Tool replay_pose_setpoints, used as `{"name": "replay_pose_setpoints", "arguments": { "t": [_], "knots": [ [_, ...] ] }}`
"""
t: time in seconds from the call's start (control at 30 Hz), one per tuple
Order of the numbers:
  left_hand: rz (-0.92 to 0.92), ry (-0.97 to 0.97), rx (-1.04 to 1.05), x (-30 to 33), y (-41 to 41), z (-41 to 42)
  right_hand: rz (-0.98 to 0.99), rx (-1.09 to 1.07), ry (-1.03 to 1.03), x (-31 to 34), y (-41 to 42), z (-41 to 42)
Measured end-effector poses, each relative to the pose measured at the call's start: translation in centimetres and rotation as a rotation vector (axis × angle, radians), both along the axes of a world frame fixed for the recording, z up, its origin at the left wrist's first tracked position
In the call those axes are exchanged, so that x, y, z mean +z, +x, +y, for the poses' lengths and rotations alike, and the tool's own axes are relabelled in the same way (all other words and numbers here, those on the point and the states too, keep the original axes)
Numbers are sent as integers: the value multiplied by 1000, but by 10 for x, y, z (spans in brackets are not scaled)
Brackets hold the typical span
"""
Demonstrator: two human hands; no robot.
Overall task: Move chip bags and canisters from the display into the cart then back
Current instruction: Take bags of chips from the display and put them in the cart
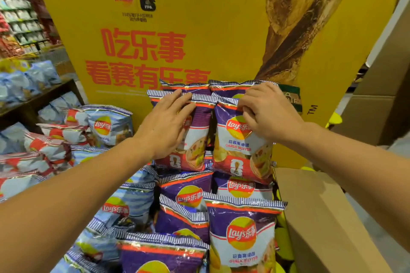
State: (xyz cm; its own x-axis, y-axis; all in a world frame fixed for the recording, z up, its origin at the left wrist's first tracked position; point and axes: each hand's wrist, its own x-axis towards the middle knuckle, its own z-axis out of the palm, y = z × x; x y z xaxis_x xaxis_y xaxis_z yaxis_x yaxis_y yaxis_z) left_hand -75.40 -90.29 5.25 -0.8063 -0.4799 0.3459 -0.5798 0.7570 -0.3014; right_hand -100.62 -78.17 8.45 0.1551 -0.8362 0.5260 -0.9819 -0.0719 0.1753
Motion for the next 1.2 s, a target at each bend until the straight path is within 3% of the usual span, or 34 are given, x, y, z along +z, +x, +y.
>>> {"name": "replay_pose_setpoints", "arguments": {
  "t": [0.47,0.63,0.87,0.97,1.07,1.13,1.2],
  "knots": [
    [5,34,-9,-4,23,29,-87,-50,66,0,13,31],
    [-46,96,39,-9,28,39,-277,-43,367,-11,24,33],
    [-120,204,76,-13,24,51,-368,47,605,-20,35,34],
    [-140,214,87,-12,18,54,-291,68,464,-18,31,37],
    [-138,209,88,-11,14,56,-84,-178,129,-13,19,42],
    [-141,203,92,-10,9,56,-135,-459,215,-8,10,44],
    [-139,205,93,-11,6,54,-363,-566,451,-7,6,41]
  ]
}}
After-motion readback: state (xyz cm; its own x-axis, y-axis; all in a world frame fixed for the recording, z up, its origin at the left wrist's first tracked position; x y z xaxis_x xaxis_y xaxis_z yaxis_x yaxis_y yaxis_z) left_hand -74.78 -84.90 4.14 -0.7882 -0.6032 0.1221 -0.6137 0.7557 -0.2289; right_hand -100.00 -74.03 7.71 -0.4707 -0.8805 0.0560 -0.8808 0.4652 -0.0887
